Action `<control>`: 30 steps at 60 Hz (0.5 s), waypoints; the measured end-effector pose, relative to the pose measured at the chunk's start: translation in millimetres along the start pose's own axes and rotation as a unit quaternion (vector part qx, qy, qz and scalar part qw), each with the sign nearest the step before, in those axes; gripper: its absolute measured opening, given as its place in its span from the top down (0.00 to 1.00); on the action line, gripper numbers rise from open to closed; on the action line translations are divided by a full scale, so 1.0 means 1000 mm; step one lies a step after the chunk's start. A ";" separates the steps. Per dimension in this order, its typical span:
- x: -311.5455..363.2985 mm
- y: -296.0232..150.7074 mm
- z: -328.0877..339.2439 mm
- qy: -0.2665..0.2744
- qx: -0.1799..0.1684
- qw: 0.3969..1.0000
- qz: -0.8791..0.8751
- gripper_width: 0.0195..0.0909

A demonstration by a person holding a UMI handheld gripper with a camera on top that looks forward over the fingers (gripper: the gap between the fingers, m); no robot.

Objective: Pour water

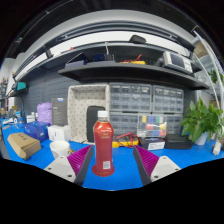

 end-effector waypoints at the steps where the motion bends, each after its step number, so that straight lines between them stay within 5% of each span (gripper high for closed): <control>1: -0.002 0.000 0.004 0.004 0.001 1.000 -0.001 0.13; 30: -0.043 0.005 0.059 0.067 0.020 0.997 -0.016 0.14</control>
Point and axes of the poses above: the point between the fingertips, and its own axes, seen from behind it with the camera up: x to the left, y down, z backward, against the way the camera looks, the point moved 4 cm from there along z, backward, against the way the camera looks, and after that the axes turned 7 degrees about -x, right-handed, at the moved point
